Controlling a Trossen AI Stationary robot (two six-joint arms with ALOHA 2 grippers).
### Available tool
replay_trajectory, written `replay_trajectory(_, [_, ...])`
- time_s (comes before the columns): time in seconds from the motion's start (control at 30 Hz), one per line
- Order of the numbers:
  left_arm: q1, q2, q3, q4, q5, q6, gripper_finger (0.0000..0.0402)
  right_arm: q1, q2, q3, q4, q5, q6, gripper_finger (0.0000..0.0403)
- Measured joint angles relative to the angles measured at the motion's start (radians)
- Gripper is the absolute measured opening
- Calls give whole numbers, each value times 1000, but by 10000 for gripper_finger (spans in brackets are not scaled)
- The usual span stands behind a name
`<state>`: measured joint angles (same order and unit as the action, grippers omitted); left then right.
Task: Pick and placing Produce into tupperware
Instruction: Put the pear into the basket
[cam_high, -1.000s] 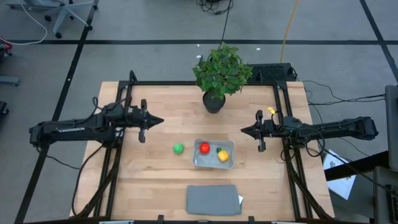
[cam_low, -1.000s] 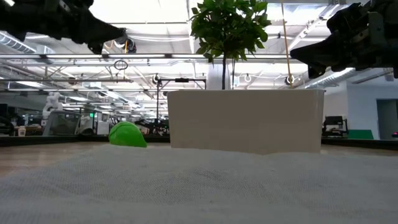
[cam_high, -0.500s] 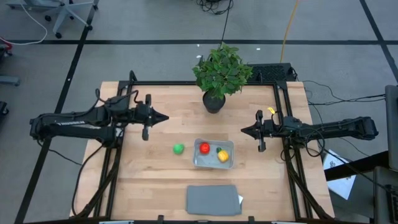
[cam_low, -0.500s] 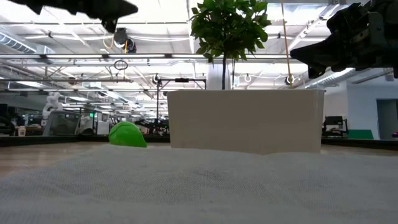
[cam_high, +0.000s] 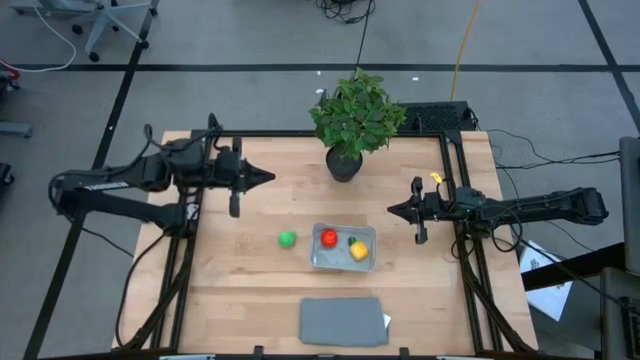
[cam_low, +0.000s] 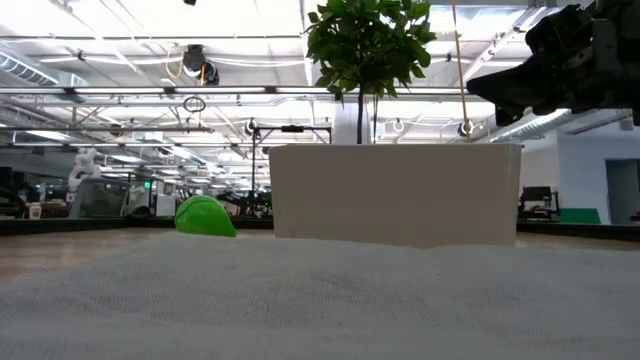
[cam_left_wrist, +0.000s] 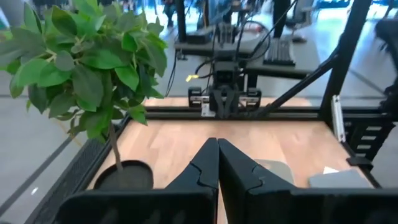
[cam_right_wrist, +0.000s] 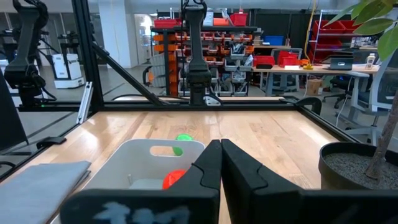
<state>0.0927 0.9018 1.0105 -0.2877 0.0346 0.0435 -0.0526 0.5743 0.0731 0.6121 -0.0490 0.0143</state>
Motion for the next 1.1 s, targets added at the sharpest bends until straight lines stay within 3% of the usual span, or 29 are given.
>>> replay_trajectory(0.5, [-3, 274, 448, -514, -10, -44, 4, 0, 0, 0, 0, 0, 0, 0])
replay_trajectory(1.1, [-2, 447, 518, -783, -37, -122, 2, 0, 0, 0, -3, 0, 0, 0])
